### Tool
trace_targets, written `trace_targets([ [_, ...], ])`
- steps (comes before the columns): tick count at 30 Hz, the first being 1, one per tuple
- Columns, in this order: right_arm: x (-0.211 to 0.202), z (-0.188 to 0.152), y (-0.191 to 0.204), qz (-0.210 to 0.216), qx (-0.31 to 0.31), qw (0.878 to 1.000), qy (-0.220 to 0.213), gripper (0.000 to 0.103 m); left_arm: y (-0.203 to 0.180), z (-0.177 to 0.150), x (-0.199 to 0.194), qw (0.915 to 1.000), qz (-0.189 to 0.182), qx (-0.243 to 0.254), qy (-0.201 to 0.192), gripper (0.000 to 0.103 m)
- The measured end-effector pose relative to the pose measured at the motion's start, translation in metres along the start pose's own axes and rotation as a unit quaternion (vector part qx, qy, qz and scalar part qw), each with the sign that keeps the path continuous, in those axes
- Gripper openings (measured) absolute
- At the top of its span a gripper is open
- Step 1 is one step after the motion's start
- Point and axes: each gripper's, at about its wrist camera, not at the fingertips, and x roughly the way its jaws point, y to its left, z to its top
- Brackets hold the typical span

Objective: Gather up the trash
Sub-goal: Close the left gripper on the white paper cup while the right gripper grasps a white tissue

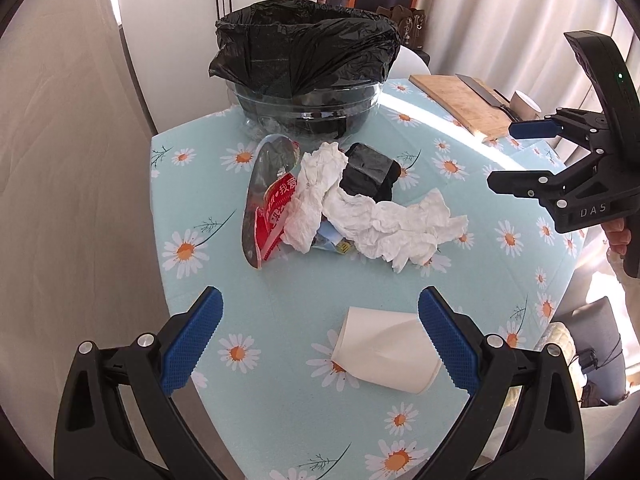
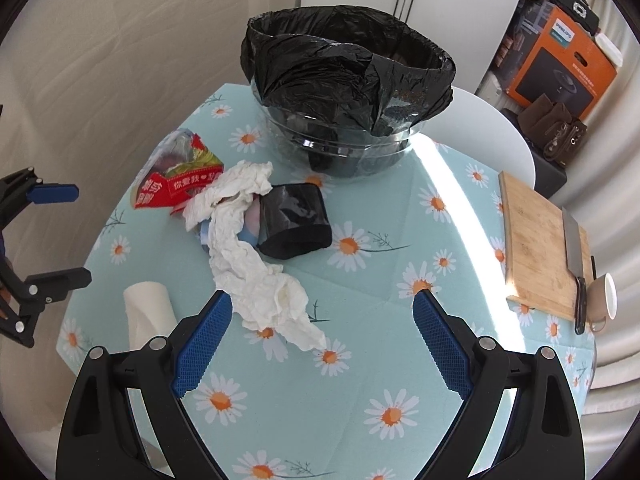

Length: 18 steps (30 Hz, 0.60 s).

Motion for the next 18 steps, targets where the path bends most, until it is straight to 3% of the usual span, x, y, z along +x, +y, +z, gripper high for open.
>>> trace_targets([
  [3,0.003,-0.009,0.001,0.011,-0.014,1.0,0.006,0.087,-0.011,-0.009,-0.001,0.9999,0.014,-0.005,0.006,0.097],
  [11,0.011,-0.03,0.002,0.033,-0.04,0.998,0.018,0.087,-0.031,-0.035,0.002,0.9985,0.0,-0.054,0.007,0.097],
  [18,0.013,-0.047,-0.003,0.044,-0.037,0.998,0.012,0.087,-0.046,-0.057,0.016,0.9984,0.005,-0.055,0.005,0.097],
])
